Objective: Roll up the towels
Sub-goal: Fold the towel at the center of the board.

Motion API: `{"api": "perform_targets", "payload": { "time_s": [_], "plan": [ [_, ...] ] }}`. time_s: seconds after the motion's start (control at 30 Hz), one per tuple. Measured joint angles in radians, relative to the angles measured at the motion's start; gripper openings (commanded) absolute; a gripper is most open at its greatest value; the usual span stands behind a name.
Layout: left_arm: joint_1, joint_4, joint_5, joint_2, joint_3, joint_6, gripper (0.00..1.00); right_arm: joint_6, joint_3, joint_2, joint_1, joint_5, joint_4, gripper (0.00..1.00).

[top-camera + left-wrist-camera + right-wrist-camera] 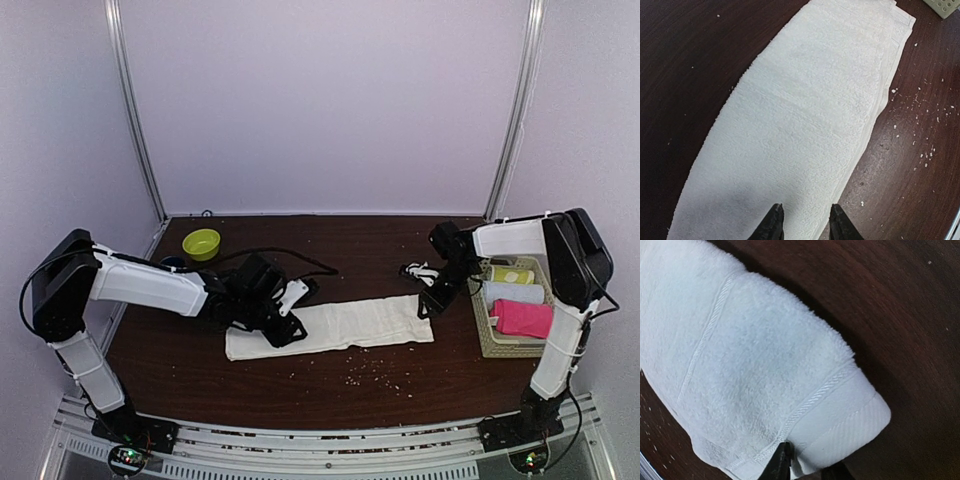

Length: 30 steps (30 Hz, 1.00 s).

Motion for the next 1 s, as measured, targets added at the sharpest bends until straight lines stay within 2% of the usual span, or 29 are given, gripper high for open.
{"api": "perform_targets", "payload": {
  "time_s": [0.13, 0.3, 0.5, 0.6, 0.77, 1.0],
  "plan": [
    [0.000, 0.002, -0.013, -0.002, -0.012, -0.006, 0.33, 0.016, 0.021, 0.019, -0.009, -0.009, -0.003, 0.06],
    [0.000, 0.004, -0.044, -0.018, -0.032, -0.017, 0.33, 0.029, 0.062, 0.028, -0.061, -0.040, -0.037, 0.00],
    [0.035, 0.007, -0.092, -0.097, -0.084, -0.037, 0.33, 0.032, 0.215, 0.017, -0.171, -0.053, -0.083, 0.00],
    [0.076, 0.008, -0.109, -0.124, -0.110, -0.052, 0.33, 0.035, 0.257, 0.000, -0.188, -0.079, -0.095, 0.00],
    [0.124, 0.005, -0.138, -0.127, -0.141, -0.089, 0.33, 0.038, 0.335, 0.004, -0.152, -0.183, -0.169, 0.00],
    [0.152, -0.024, -0.163, -0.132, -0.189, -0.162, 0.31, 0.056, 0.431, 0.024, -0.005, -0.332, -0.244, 0.00]
  ]
}}
